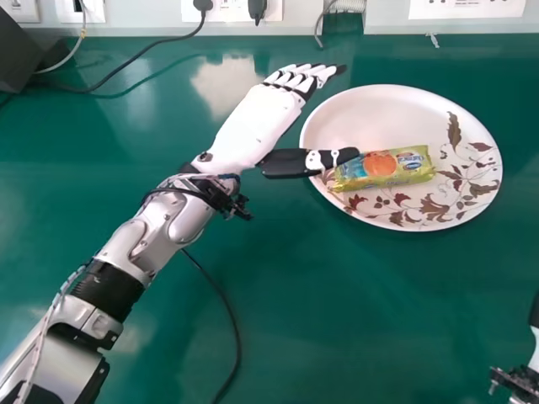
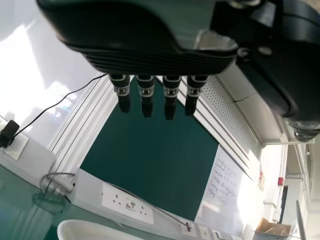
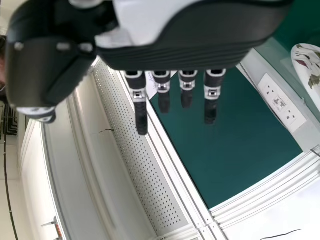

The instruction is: Pick up biscuit and place it in the plate

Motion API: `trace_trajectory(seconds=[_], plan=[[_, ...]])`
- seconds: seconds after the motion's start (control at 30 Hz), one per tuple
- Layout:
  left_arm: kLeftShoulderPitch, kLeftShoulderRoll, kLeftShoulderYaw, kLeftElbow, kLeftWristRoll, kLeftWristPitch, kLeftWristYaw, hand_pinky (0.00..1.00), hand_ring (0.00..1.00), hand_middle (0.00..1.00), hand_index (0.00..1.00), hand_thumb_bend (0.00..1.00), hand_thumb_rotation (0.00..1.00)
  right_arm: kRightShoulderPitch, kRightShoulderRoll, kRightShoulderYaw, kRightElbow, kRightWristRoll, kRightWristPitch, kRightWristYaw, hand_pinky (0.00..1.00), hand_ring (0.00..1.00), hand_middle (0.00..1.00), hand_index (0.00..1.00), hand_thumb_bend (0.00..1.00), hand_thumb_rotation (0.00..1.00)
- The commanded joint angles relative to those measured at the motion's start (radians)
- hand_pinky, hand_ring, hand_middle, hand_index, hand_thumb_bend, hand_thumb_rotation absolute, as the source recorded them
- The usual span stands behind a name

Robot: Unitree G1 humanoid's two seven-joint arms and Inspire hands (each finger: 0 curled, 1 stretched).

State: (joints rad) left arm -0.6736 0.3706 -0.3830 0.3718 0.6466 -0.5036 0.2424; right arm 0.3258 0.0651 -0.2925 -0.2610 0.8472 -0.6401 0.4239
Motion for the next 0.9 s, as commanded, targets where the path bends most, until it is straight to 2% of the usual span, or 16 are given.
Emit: trace_trajectory(seconds=[0.0, 0.37, 0.63, 0.87], plan=[[0.056, 0.021, 0.033, -0.062, -0.023, 0.008, -0.033, 1.0, 1.0, 1.0, 1.0, 1.0, 0.67, 0.0, 0.034, -0.011, 0.01, 0.011, 0.001, 0.012, 0.85, 1.0, 1.0, 0.82, 0.85, 0.19], [0.191, 0.03, 0.119, -0.201, -0.109, 0.017, -0.12, 1.0, 1.0, 1.0, 1.0, 1.0, 0.65, -0.003, 0.037, -0.016, 0.017, 0.01, 0.013, 0.0, 0.91, 1.0, 1.0, 0.82, 0.82, 0.23], [0.273, 0.028, 0.17, -0.286, -0.147, 0.014, -0.141, 1.0, 1.0, 1.0, 1.0, 1.0, 0.65, 0.0, 0.043, -0.016, 0.013, 0.008, 0.018, -0.007, 0.91, 1.0, 1.0, 0.81, 0.83, 0.2], [0.321, 0.02, 0.207, -0.332, -0.212, 0.005, -0.177, 1.0, 1.0, 1.0, 1.0, 1.0, 0.65, -0.003, 0.035, -0.021, 0.019, 0.011, 0.021, 0.002, 0.9, 1.0, 1.0, 0.82, 0.83, 0.18]])
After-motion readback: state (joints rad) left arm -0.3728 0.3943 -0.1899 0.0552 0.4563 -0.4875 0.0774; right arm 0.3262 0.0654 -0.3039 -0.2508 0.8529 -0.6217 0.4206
